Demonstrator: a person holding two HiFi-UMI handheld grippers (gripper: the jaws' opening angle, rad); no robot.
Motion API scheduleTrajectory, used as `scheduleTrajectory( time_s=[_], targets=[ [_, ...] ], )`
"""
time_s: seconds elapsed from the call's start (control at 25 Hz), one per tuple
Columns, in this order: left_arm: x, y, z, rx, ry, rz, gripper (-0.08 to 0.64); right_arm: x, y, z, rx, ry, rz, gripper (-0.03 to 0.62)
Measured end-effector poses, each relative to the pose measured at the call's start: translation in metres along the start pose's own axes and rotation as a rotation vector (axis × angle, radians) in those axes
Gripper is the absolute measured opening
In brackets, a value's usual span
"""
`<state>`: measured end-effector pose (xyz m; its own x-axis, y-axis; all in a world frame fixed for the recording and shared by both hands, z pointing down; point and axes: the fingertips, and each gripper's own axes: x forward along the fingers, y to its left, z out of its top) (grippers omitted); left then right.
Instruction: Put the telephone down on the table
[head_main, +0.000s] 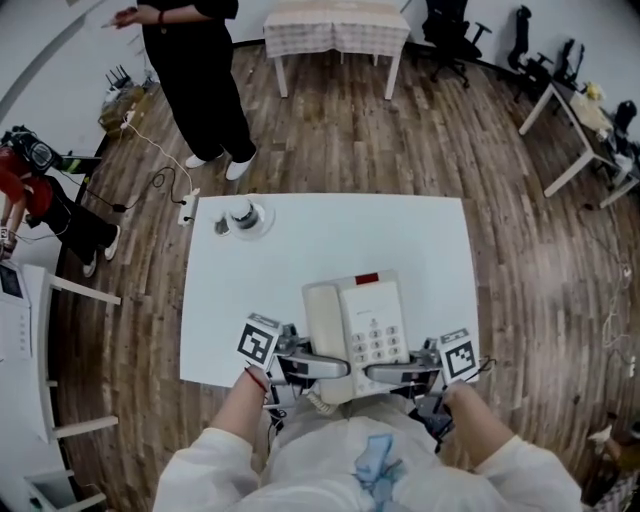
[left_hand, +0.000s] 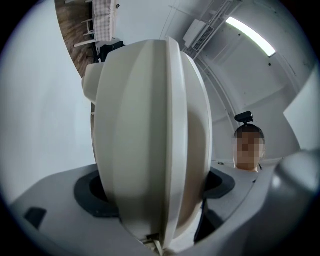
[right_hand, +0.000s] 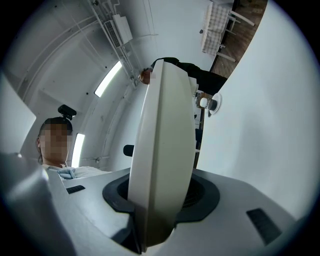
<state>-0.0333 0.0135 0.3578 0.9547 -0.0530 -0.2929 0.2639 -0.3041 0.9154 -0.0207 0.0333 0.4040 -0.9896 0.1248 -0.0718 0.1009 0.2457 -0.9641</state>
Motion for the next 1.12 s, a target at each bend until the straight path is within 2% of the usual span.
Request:
scheduleTrajectory(
  time_s=[0.28,0.8,1.0,1.12],
  targets=[
    [-0.016,0.029,0.017,-0.004,0.001,0.004,0.460,0.004,-0.032,0.018,0.001,0.037,-0.012,0.176],
    [-0.029,0.081,0.043,-0.041,-0.023,-0.002,0.460,-0.002,-0.084,0.041,0.018,0.005,-0.024,0.176],
    [-0.031,0.097,0.043,-0.051,-0.029,-0.009,0.460,-0.005,-0.100,0.041,0.025,0.003,-0.029,0.176],
    [-0.032,0.110,0.040,-0.046,-0.002,0.005,0.460,-0.009,-0.112,0.041,0.028,0.012,-0.035,0.176]
  ],
)
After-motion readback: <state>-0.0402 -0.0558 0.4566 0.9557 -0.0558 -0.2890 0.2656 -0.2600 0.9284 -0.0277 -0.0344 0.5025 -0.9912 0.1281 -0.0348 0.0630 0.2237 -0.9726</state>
